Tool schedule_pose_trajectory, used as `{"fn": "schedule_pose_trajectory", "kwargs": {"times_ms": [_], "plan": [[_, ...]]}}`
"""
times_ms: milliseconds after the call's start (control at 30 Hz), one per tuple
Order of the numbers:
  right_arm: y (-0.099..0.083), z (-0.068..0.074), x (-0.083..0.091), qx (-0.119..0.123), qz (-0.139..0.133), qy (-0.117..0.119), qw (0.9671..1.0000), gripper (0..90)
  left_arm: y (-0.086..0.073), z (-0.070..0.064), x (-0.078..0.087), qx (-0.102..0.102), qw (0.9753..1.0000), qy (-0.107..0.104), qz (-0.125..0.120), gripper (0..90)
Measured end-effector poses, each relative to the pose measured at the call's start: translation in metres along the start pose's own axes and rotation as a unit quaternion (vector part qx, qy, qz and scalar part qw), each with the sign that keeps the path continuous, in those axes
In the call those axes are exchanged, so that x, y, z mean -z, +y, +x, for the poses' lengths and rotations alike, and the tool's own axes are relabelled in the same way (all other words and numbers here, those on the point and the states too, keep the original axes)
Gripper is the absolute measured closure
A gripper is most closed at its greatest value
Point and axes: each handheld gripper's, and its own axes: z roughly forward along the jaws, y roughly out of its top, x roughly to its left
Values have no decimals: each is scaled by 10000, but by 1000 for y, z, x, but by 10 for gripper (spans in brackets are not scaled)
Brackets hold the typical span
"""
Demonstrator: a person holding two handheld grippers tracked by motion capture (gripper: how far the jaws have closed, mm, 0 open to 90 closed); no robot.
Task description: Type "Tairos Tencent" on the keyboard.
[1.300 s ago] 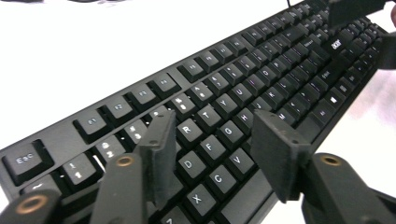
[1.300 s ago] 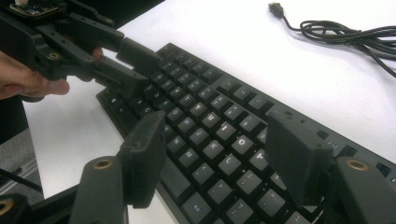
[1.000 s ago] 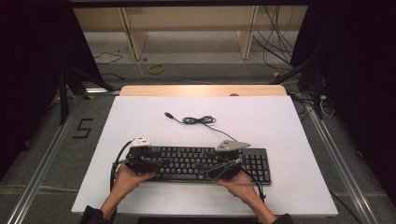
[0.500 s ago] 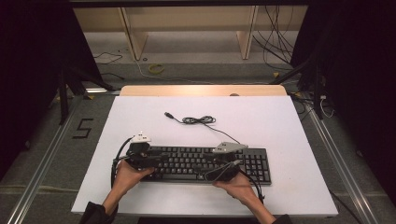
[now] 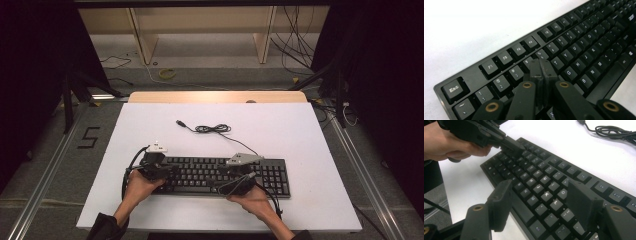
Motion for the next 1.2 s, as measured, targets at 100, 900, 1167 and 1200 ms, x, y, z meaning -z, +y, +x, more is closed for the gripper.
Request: {"fn": "schedule_pose_trajectory", "kwargs": {"times_ms": [100, 900, 1167, 1200], "plan": [[0, 0, 0, -2, 1, 0, 10000, 385, -1, -1, -3, -46, 9999, 25, 109, 893], [0, 8, -8, 81, 114, -15, 9999, 508, -1, 0, 11, 162, 9995, -152, -215, 775], [1, 11, -17, 117, 180, -38, 9998, 694, -1, -2, 16, 273, 9992, -162, -255, 593], [2, 11, -18, 129, 197, -30, 9997, 713, -2, -1, 16, 323, 9989, -169, -286, 575]]}}
